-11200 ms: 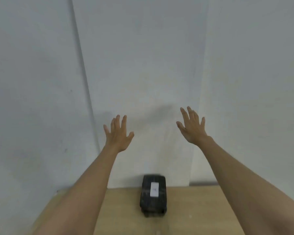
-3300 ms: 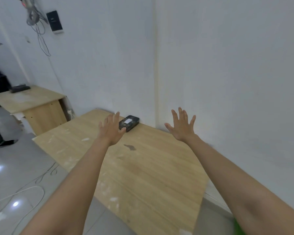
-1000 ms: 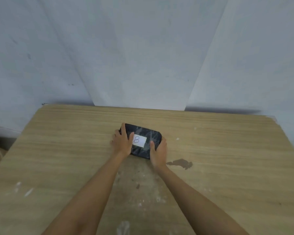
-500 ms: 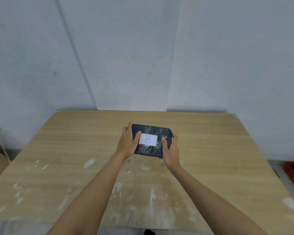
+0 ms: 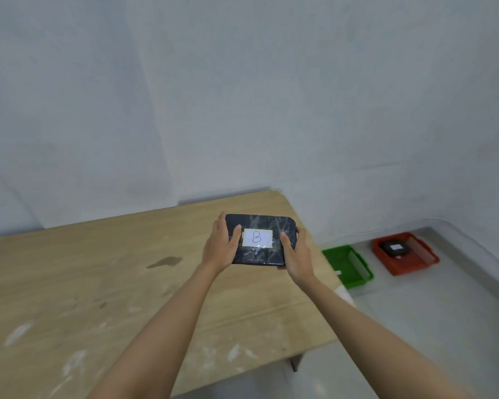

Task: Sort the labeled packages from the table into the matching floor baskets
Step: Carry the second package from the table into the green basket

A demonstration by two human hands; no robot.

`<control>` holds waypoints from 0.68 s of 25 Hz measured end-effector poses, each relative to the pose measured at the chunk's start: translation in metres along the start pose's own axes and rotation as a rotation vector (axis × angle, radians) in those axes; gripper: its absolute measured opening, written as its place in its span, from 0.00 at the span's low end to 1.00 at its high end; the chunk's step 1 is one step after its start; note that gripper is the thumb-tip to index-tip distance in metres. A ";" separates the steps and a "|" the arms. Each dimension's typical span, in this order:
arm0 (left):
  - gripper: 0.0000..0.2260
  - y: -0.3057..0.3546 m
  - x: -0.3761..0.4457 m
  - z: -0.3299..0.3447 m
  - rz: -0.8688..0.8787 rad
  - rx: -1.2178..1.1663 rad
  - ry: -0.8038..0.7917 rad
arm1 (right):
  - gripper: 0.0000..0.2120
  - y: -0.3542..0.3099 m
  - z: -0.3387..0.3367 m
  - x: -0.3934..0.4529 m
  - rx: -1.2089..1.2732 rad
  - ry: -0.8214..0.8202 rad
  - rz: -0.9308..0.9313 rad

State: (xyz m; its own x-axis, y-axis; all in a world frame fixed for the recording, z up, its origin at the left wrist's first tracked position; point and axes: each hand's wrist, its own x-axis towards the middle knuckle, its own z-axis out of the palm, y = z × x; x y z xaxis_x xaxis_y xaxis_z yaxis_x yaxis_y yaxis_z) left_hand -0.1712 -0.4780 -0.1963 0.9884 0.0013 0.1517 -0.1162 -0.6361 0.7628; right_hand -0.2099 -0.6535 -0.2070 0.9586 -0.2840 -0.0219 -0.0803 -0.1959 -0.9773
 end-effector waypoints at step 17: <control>0.26 0.235 0.104 0.353 0.027 -0.048 -0.171 | 0.20 0.100 -0.361 0.206 -0.208 0.143 0.005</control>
State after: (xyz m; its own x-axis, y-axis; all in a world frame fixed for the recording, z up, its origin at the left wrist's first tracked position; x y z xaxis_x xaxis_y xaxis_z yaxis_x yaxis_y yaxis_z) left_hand -0.0616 -0.8997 -0.2229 0.9866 -0.1493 0.0660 -0.1431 -0.5963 0.7899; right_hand -0.1185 -1.0704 -0.2336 0.9108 -0.4124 0.0179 -0.1538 -0.3793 -0.9124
